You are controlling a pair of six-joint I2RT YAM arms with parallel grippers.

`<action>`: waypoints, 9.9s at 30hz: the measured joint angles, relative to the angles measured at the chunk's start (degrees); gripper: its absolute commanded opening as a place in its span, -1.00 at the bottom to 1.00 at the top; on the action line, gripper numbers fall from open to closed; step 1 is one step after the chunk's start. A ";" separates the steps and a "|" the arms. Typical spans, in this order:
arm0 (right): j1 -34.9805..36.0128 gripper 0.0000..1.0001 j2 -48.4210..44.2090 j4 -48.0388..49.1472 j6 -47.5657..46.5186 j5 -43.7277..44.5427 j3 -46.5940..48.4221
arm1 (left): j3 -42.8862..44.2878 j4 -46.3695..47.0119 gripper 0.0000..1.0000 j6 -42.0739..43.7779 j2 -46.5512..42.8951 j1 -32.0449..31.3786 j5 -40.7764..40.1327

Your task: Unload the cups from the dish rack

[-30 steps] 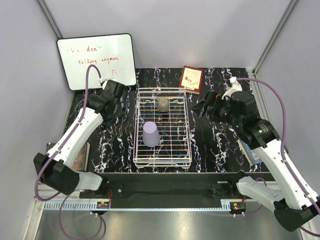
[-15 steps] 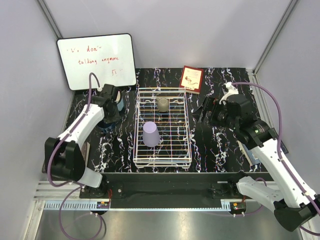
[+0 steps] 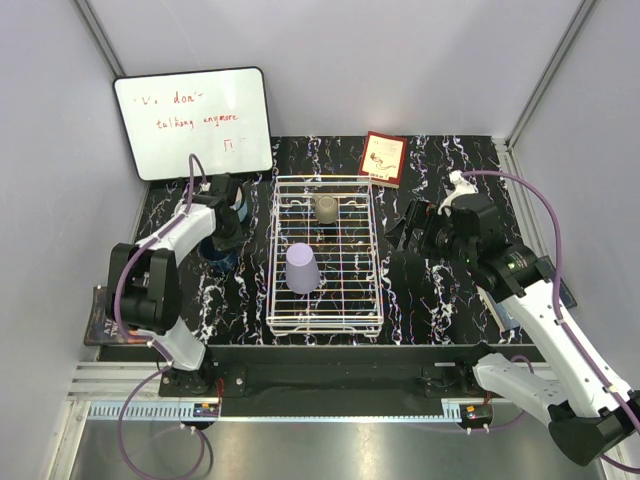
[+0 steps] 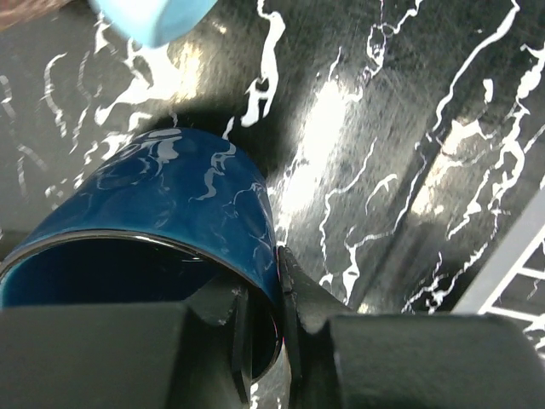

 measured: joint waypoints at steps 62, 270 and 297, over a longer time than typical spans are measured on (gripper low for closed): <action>0.00 1.00 0.20 -1.99 -0.98 -0.55 -3.45 | 4.17 -7.32 0.96 -18.16 -15.50 -43.28 -17.79; -10.43 1.00 -0.68 -3.28 -0.52 -7.76 1.95 | 10.25 -1.62 0.98 -11.85 -5.68 -33.24 -7.82; -10.05 1.00 -0.94 -4.61 -0.17 -8.00 -1.49 | 8.46 -0.42 -1.00 -12.92 -3.26 -35.58 -5.53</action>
